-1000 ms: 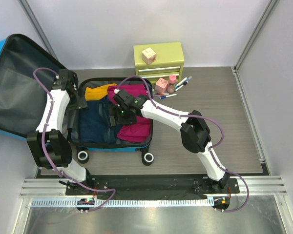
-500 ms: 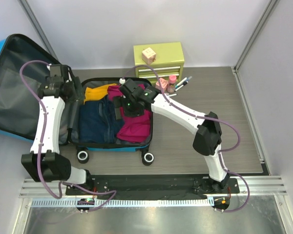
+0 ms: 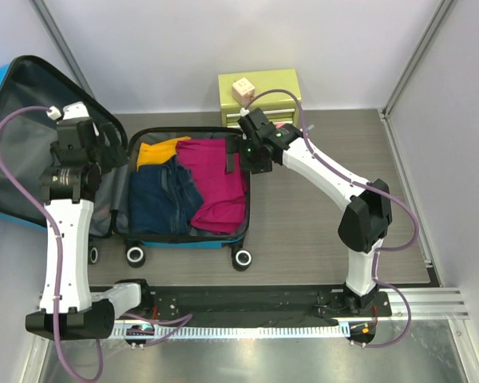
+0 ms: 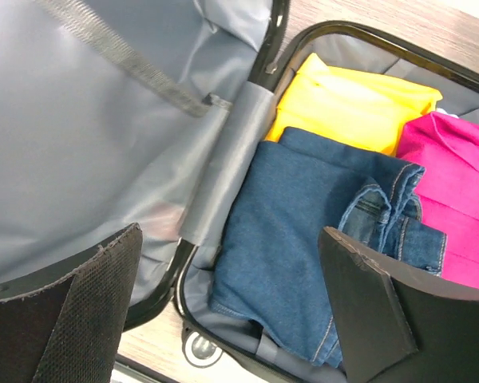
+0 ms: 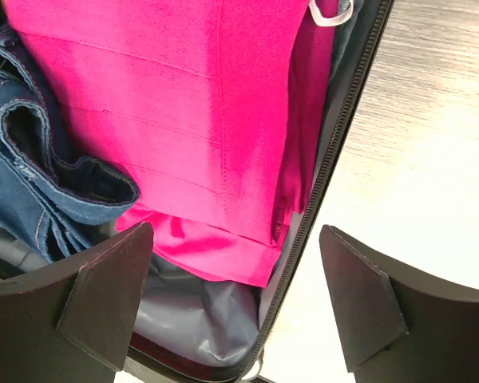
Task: Pack the luggage
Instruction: Close the luggage at the center of the board.
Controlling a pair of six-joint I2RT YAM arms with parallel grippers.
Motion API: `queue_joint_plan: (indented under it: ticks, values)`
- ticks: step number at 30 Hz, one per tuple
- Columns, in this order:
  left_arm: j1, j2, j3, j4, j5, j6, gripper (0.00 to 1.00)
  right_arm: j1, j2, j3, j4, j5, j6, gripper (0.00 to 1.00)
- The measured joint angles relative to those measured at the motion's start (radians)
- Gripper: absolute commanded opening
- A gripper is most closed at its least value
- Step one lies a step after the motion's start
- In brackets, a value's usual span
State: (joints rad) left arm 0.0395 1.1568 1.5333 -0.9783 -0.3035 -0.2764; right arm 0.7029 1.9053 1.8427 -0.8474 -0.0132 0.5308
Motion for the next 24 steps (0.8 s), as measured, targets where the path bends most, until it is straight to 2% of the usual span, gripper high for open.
queue_joint_plan:
  ticks: [6,24]
  values:
    - [0.0,-0.029,-0.062,-0.004,-0.005,-0.009,0.91,0.013,0.021,0.012,0.035,-0.042,-0.033,0.87]
    - [0.0,0.0,-0.155,0.002,0.069,-0.031,0.95,0.135,0.302,0.2,0.056,-0.052,-0.099,0.86]
